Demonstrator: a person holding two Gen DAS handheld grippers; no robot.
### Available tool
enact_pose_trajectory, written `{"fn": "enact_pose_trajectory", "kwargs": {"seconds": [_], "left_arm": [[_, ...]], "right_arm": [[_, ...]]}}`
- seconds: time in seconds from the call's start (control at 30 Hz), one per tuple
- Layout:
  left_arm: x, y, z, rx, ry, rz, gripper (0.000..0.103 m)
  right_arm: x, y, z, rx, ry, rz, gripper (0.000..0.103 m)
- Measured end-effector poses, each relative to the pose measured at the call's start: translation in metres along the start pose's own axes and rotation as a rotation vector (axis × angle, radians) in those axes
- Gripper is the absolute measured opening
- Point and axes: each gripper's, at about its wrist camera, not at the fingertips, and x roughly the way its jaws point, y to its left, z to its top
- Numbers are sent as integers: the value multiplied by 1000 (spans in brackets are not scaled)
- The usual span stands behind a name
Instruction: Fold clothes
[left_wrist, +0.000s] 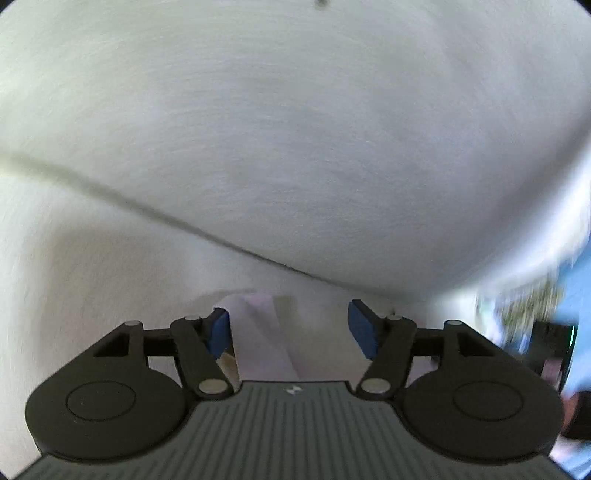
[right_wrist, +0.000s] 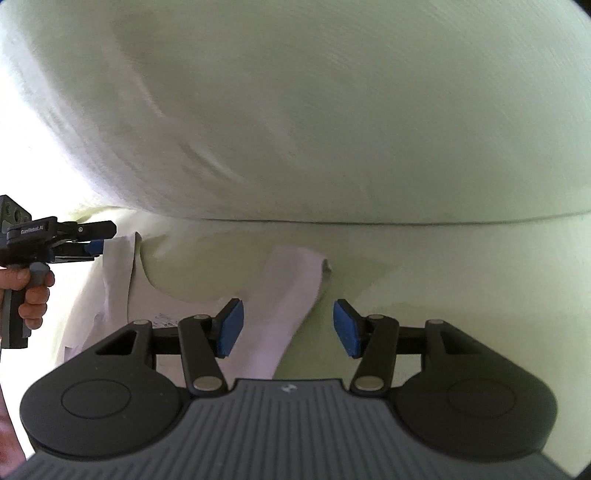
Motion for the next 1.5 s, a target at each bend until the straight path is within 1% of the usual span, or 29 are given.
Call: {"fn": "enact_pose_trajectory", "kwargs": {"seconds": [0.03, 0.1, 0.17, 0.27, 0.33, 0.37, 0.4, 0.43, 0.5, 0.53, 0.63, 0.67, 0.77, 0.83, 0.93, 1.0, 1.1, 1.17, 1.27, 1.43, 1.5], "left_arm": [[2, -6, 2, 48, 16, 10, 67], [7, -9, 6, 83, 35, 30, 67], [13, -5, 12, 75, 62, 40, 67], [15, 6, 20, 45, 104, 22, 69], [14, 14, 21, 47, 114, 9, 73], [13, 16, 21, 65, 122, 16, 76], [9, 15, 20, 82, 127, 25, 76], [4, 12, 19, 87, 120, 25, 76], [-12, 17, 23, 75, 65, -6, 78], [-18, 20, 26, 63, 43, -6, 78], [-53, 43, 31, 44, 25, 33, 78], [-63, 45, 30, 45, 15, 44, 78], [-66, 27, 23, 94, 16, 32, 78], [-61, 19, 18, 108, 27, 14, 78], [-46, 1, 10, 139, 66, -32, 78], [-32, -11, 4, 163, 92, -55, 78], [-13, -23, -3, 167, 113, -87, 78], [-5, -33, -8, 196, 132, -103, 78], [0, -43, -12, 203, 135, -130, 78], [12, -51, -13, 211, 146, -138, 78], [12, -51, -12, 211, 151, -137, 78]], "right_arm": [[-1, -3, -1, 9, 0, 10, 49], [-1, -8, -2, 37, 5, 34, 49], [5, -11, -2, 58, 9, 50, 49], [6, -11, -3, 70, 9, 58, 49], [13, -10, -4, 66, 13, 62, 49], [16, -9, -5, 64, 15, 63, 49], [19, -8, -6, 62, 17, 65, 49], [20, -8, -8, 61, 20, 66, 49], [17, -9, -10, 64, 21, 68, 49], [15, -10, -10, 65, 22, 69, 49], [13, -14, -12, 95, 13, 89, 49], [12, -16, -12, 110, 10, 97, 49], [10, -24, -10, 175, -7, 140, 49], [6, -30, -9, 211, -28, 182, 49], [6, -39, -9, 263, -37, 237, 48], [9, -42, -7, 267, -19, 214, 48], [13, -56, -9, 326, 3, 251, 48], [12, -62, -8, 359, -15, 280, 48], [8, -71, -7, 431, -47, 315, 48], [9, -64, -9, 397, 58, 316, 48], [4, -60, -12, 370, 70, 280, 48]]}}
